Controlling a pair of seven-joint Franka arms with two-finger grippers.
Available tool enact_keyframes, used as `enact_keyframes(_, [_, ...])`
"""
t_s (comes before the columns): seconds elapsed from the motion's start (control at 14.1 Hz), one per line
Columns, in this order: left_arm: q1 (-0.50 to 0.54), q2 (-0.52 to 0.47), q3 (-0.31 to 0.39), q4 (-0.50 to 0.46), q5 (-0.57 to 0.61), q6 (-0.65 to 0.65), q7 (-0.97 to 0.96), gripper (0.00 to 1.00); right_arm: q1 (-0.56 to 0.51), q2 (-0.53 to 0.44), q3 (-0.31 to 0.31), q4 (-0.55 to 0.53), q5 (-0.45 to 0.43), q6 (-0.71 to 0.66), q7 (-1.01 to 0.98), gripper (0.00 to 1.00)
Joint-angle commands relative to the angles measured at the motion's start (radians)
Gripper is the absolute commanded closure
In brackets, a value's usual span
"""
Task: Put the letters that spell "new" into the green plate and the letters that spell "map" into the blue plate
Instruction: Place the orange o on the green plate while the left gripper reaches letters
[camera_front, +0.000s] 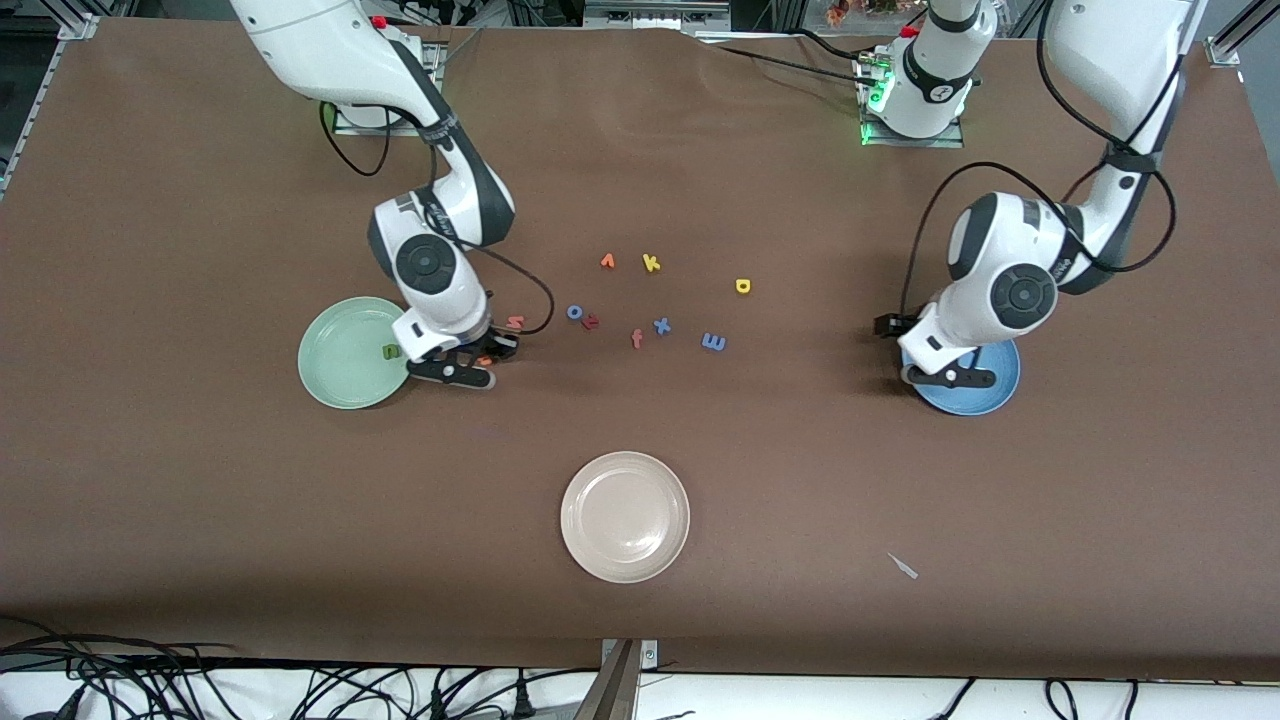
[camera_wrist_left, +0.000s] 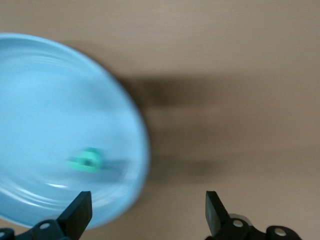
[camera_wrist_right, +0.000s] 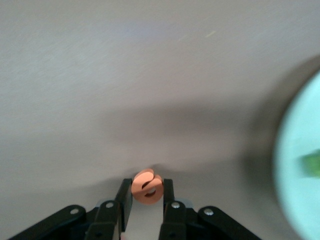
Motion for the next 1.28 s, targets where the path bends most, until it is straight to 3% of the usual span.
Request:
enact_keyframes(0.0, [0.004,-0.027,-0.081,0.003,-0.051,-0.010,-0.172,0.00,0.001,-0.116,-0.067,-0.016,-0.007,-0.161,-0.155,0.88])
enact_keyframes(0.21, [-0.008,-0.020,-0.163,0.003,-0.066,0.050,-0.434,0.00,0.001,-0.214,-0.153,-0.096,-0.007,-0.222,-0.312,0.88])
enact_keyframes(0.5, [-0.027,0.023,-0.284,0.003,-0.062,0.177,-0.835,0.00,0.001,-0.297,-0.289,-0.311,-0.008,-0.026,-0.528,0.84])
enact_keyframes(0.64, [-0.091,0.043,-0.283,0.010,-0.046,0.225,-1.037,0.00,0.001,-0.299,-0.299,-0.317,-0.008,-0.016,-0.547,0.79])
enact_keyframes(0.78, [-0.126,0.094,-0.279,0.062,-0.046,0.228,-1.194,0.00,0.001,-0.299,-0.299,-0.314,-0.007,-0.005,-0.547,0.47])
enact_keyframes(1.0, [-0.180,0.158,-0.272,0.130,-0.005,0.227,-1.378,0.00,0.001,-0.299,-0.297,-0.310,-0.007,-0.002,-0.539,0.44])
enact_keyframes(1.21, [-0.206,0.232,-0.272,0.196,0.163,0.227,-1.620,0.00,0.004,-0.294,-0.244,-0.299,0.010,-0.001,-0.439,0.43])
